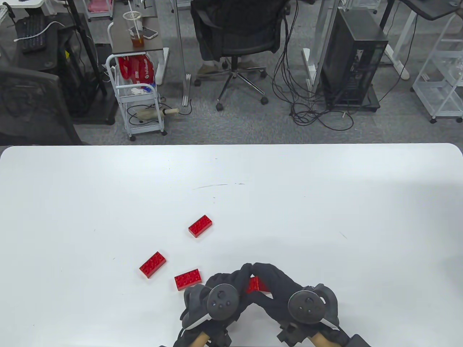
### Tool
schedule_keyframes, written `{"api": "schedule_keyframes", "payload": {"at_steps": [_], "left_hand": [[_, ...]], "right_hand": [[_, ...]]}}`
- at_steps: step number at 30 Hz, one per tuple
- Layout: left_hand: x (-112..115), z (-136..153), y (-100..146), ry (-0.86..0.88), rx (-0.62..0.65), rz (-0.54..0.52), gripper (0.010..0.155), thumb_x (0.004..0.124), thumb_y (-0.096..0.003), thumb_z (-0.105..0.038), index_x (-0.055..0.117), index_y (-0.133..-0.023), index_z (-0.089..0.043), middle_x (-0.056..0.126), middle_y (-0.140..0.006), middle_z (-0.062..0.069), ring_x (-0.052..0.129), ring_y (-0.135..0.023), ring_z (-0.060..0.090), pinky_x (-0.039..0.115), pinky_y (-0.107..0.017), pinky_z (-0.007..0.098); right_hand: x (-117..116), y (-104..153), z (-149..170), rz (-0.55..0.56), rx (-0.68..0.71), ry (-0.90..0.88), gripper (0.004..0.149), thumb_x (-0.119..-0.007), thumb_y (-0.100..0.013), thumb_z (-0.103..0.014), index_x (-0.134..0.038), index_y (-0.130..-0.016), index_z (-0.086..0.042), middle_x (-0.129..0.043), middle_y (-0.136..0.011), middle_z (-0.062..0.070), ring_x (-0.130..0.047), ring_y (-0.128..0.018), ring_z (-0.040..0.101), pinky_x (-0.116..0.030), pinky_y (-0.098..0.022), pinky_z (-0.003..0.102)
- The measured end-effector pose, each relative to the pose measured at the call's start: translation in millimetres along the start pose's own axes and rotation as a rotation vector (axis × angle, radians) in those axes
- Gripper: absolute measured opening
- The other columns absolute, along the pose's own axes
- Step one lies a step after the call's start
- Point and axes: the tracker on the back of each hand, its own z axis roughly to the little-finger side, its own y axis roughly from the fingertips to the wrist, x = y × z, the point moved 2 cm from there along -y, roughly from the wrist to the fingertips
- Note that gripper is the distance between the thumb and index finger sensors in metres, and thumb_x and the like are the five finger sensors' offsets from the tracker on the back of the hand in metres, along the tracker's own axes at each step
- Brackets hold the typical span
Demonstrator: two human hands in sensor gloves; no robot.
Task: Separate stacked toy bricks from each other
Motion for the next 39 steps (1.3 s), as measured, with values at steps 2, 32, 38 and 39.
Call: {"api": "schedule_keyframes", "payload": {"at_steps": [2,32,38,39], "left_hand": [[-1.1,-0.1,0.5,-0.002,-0.006,-0.009,0.077,0.078,-0.0411,-0.050,0.057,-0.111,-0.025,0.083,-0.105,-0.004,0.094,-0.087,0.022,0.070,-0.073,0.052],[-1.4,-27.7,11.3,-0.135,0.031,-0.178,0.076,0.076,-0.0357,-0.057,0.078,-0.100,-0.017,0.102,-0.085,-0.001,0.108,-0.057,0.013,0.081,-0.064,0.045],[-6.5,-20.7,-1.0,-0.163,0.011,-0.105,0.073,0.078,-0.0374,-0.055,0.076,-0.103,-0.022,0.099,-0.090,-0.002,0.106,-0.065,0.017,0.078,-0.065,0.048],[-8.9,-17.8,-2.8,-0.215,-0.022,-0.065,0.073,0.077,-0.0379,-0.055,0.073,-0.104,-0.025,0.097,-0.093,-0.004,0.104,-0.069,0.016,0.077,-0.067,0.048]], "right_hand": [[-0.1,-0.1,-0.2,0.001,0.003,0.006,0.069,-0.072,-0.048,-0.050,-0.052,-0.108,-0.020,-0.072,-0.105,0.011,-0.092,-0.089,0.028,-0.088,-0.064,0.038],[10.6,1.3,-8.6,0.130,0.006,0.197,0.072,-0.063,-0.044,-0.063,-0.070,-0.098,-0.015,-0.087,-0.072,0.007,-0.097,-0.045,0.021,-0.093,-0.024,0.025],[11.4,0.4,-3.1,0.135,-0.001,0.216,0.069,-0.063,-0.047,-0.063,-0.072,-0.097,-0.016,-0.090,-0.072,0.005,-0.099,-0.046,0.018,-0.095,-0.026,0.025],[12.4,0.6,-1.6,0.145,-0.007,0.215,0.069,-0.063,-0.047,-0.063,-0.072,-0.097,-0.015,-0.090,-0.072,0.005,-0.099,-0.046,0.019,-0.094,-0.025,0.025]]}}
